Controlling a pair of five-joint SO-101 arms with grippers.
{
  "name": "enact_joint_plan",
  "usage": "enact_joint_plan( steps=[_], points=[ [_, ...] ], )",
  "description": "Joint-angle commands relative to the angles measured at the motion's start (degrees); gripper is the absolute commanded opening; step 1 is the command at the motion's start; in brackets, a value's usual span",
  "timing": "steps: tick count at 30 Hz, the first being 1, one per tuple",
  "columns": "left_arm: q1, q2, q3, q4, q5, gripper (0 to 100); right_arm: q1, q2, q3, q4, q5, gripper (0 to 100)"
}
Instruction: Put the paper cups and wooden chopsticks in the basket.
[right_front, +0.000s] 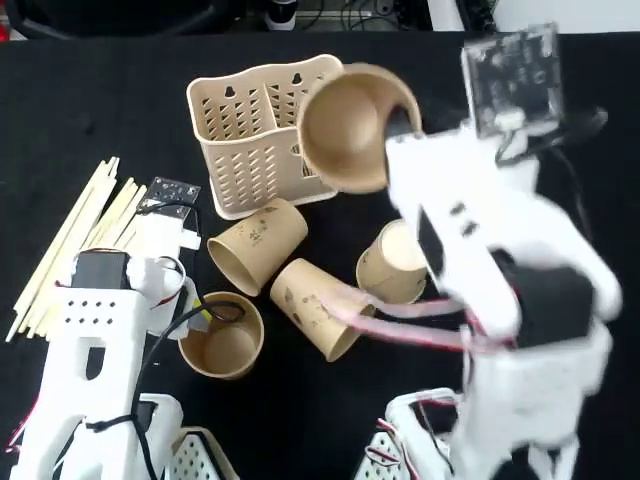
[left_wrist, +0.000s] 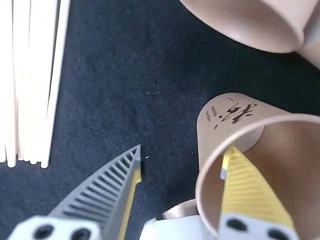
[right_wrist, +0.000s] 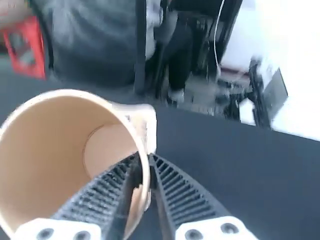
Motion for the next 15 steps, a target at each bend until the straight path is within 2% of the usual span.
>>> enact_joint_plan(
  steps=[1, 7, 15],
  points=[
    [-0.4, -0.3, -0.2, -0.4, 0.3, 26, -1.1, 7.6, -2.2, -8.4, -0.4, 1.1],
    [-0.4, -0.3, -0.2, -0.4, 0.3, 26, -2.9, 20.4, -8.5, -11.4, 2.9, 1.1],
    [-0.4, -0.3, -0.2, -0.5, 0.4, 26, -2.9, 33.9, -22.1, -3.8, 2.8, 1.1]
  ],
)
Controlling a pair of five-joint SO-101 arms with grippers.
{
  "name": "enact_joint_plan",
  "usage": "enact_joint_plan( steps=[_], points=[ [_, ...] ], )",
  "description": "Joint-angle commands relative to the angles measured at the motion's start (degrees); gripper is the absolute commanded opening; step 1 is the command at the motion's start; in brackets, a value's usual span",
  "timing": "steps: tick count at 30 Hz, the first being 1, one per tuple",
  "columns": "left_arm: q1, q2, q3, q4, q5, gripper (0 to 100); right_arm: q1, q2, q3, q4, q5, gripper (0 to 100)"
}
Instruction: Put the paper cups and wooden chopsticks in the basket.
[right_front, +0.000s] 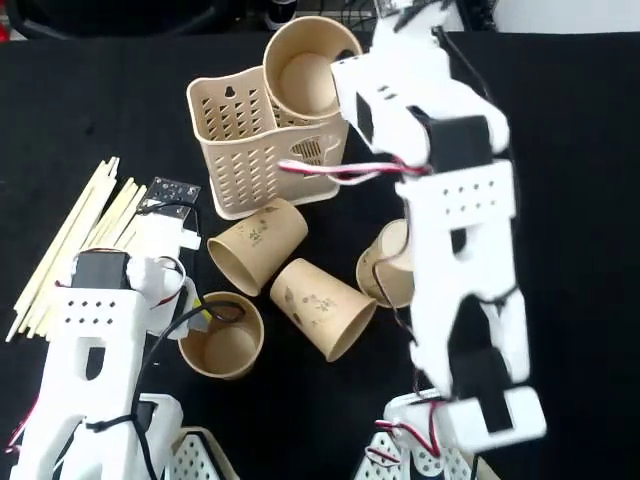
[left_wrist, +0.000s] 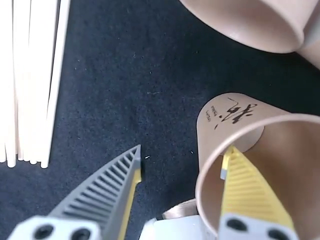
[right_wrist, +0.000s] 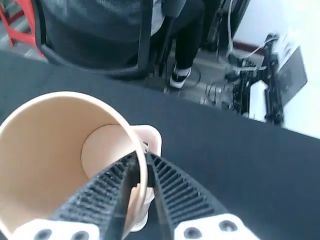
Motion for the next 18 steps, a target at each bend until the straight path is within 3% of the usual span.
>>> enact_joint_plan(
  steps=[1, 15, 18],
  points=[
    [-0.4, -0.3, -0.2, -0.5, 0.4, 26, -0.7, 4.1, -7.6, 2.4, -0.2, 1.1],
    [-0.4, -0.2, -0.2, -0.5, 0.3, 26, -0.9, 17.6, -27.6, 17.4, 0.2, 1.5],
    [-0.4, -0.2, -0.2, -0.5, 0.3, 26, -1.0, 20.2, -29.4, 19.7, 0.3, 7.4]
  ],
)
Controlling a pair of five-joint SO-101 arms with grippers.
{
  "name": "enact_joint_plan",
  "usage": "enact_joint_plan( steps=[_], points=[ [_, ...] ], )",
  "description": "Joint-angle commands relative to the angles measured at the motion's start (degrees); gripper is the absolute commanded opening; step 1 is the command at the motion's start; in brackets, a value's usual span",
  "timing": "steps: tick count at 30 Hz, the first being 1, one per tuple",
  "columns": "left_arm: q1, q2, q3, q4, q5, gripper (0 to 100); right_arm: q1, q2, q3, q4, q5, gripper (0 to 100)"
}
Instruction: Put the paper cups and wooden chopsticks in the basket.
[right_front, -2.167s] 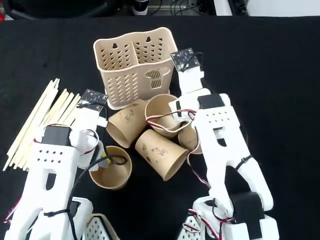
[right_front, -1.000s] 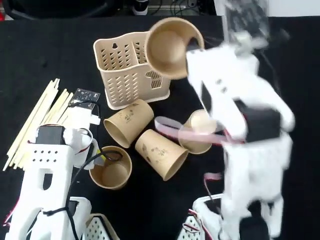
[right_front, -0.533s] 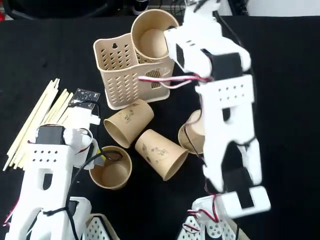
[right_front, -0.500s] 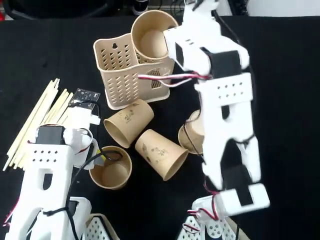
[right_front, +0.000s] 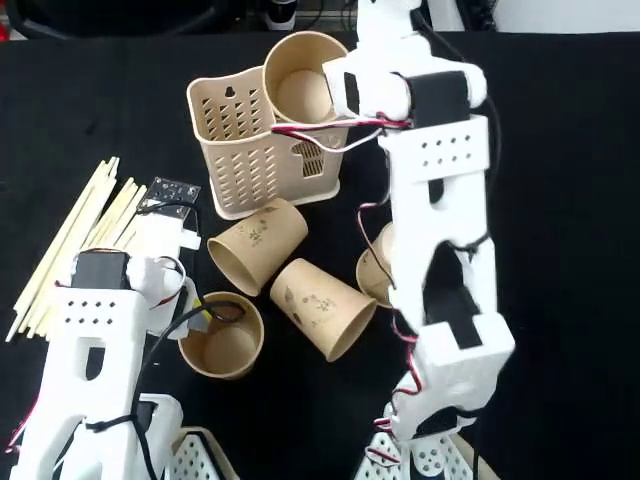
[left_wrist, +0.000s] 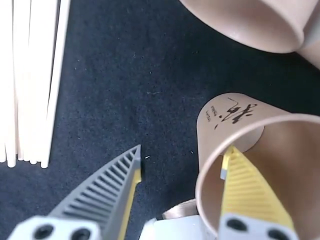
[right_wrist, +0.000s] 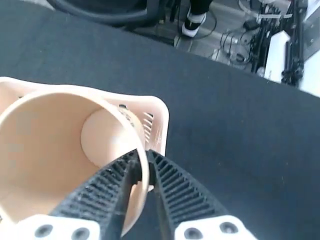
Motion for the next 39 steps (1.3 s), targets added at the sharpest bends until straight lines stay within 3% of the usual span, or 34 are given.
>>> enact_joint_plan(
  steps=[1, 6, 9, 14, 16, 22, 28, 31, 34, 39],
  points=[
    [-0.4, -0.2, -0.2, -0.5, 0.3, 26, -0.9, 1.1, -4.4, 2.6, -0.3, 12.5],
    [-0.4, -0.2, 0.8, -2.0, 0.3, 26, -0.6, 1.5, -10.4, 6.2, 0.2, 34.5],
    [-0.4, -0.2, 1.9, -4.0, 0.4, 24, -0.4, 1.0, -17.6, 9.8, 0.2, 33.8],
    [-0.3, -0.2, 1.3, -4.6, 0.4, 3, 5.2, -0.3, -27.1, 14.6, -0.3, 30.9],
    [-0.3, -0.2, 0.8, -4.3, 0.4, 4, 9.2, -1.5, -26.2, 14.6, -0.3, 29.9],
    [-0.4, -0.2, -5.9, 0.4, 2.0, 3, 20.0, -8.7, -11.4, 14.7, -0.3, 26.6],
    [-0.3, -0.2, -26.2, 13.6, 2.0, 3, 29.5, -19.8, 7.4, 14.6, 0.2, 24.0],
    [-0.3, 0.4, -36.5, 14.7, 4.4, 3, 32.9, -24.6, 17.7, 14.3, 2.3, 22.7],
    [0.7, 0.6, -44.4, 11.2, 7.9, 3, 34.5, -28.5, 27.5, 14.2, 8.7, 21.5],
    [7.3, 0.4, -46.6, -6.6, 10.6, 3, 35.5, -35.2, 42.8, 10.3, 17.5, 21.8]
  ],
)
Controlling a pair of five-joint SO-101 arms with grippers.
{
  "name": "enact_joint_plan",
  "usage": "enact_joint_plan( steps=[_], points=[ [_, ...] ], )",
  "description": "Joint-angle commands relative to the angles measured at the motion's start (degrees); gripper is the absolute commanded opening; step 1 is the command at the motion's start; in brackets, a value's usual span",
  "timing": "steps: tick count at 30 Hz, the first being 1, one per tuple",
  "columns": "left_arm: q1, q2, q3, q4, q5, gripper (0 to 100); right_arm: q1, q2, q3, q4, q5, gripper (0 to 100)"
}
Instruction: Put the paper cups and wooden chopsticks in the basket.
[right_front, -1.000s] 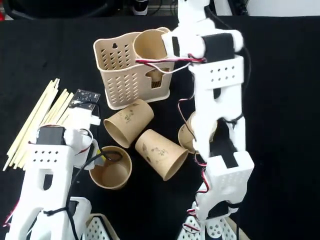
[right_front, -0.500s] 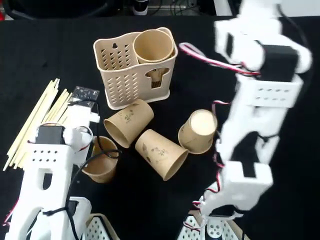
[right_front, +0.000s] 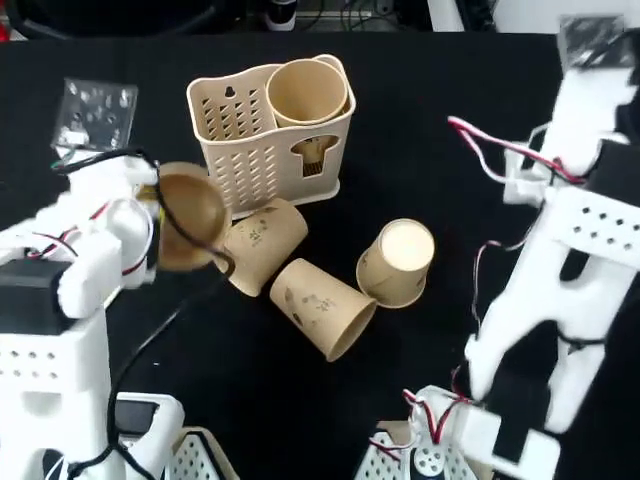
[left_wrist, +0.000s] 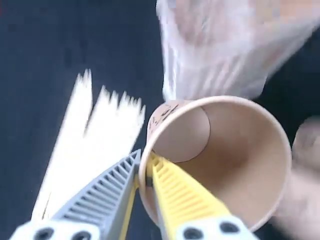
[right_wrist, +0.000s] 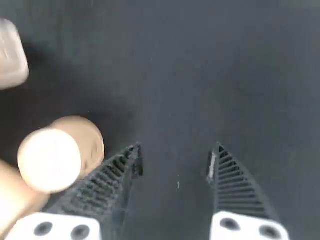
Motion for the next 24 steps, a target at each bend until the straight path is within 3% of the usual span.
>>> enact_joint_plan(
  steps=[1, 6, 10, 18, 24],
  points=[
    [7.0, 0.2, -3.7, -16.3, 3.5, 3, 1.9, -6.7, 10.2, -3.3, 6.1, 21.8],
    [12.7, 6.3, 1.9, -38.3, 6.1, 3, 7.6, -16.0, 27.5, -11.1, 11.5, 21.8],
    [13.4, 17.7, 0.3, -47.2, 6.2, 3, 12.0, -23.5, 43.1, -20.6, 15.3, 21.8],
    [14.3, 35.5, -12.7, -45.8, 9.8, 3, 16.8, -34.3, 60.1, -30.9, 19.2, 21.9],
    [14.3, 40.9, -27.3, -27.3, 9.8, 3, 16.4, -35.0, 61.8, -31.3, 20.1, 21.9]
  ],
)
